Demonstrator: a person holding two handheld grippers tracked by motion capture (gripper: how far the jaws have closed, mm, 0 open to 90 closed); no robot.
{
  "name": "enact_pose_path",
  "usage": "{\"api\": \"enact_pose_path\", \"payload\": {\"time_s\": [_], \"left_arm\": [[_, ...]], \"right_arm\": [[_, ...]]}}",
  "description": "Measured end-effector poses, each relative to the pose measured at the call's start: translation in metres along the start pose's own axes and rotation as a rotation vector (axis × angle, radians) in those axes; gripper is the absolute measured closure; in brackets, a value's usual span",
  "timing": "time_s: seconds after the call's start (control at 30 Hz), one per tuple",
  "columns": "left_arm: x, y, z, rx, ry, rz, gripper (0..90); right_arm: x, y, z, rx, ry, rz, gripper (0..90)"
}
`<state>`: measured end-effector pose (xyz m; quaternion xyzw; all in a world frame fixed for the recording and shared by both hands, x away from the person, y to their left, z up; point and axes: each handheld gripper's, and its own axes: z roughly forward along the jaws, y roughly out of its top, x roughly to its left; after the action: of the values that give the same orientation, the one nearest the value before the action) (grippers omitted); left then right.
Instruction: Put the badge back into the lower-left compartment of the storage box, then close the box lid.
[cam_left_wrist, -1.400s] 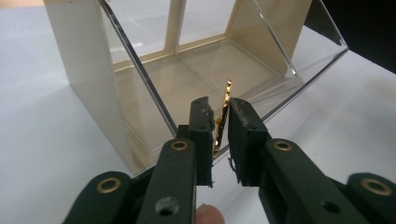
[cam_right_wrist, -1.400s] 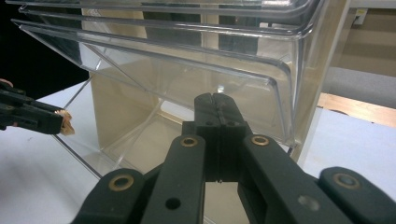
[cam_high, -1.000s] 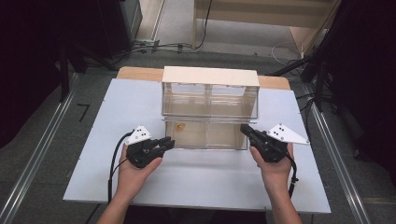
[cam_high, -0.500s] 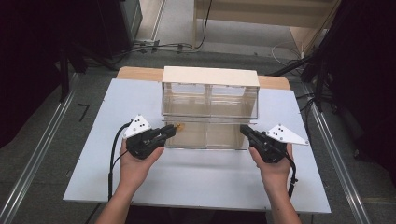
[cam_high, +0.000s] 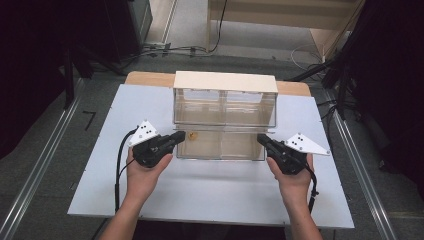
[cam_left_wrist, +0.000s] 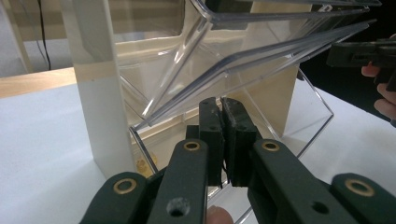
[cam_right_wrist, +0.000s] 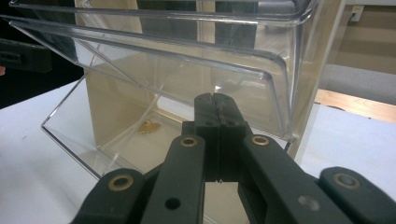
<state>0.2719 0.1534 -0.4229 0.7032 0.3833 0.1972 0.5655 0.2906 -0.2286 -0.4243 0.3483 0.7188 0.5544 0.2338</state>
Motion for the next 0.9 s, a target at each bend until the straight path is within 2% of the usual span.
{"api": "enact_pose_path", "payload": {"time_s": [0.3, 0.9], "left_arm": [[0.0021, 0.0013, -0.0038, -0.016, 0.003, -0.008, 90.0], [0.0052, -0.0029, -0.0031, -0.01, -0.013, -0.017, 90.0]], "right_arm": [[-0.0005, -0.0002, -0.0013, 0.002, -0.002, -0.001, 86.5], [-0.0018, -0.0029, -0.0017, 0.006, -0.007, 0.002, 86.4]]}}
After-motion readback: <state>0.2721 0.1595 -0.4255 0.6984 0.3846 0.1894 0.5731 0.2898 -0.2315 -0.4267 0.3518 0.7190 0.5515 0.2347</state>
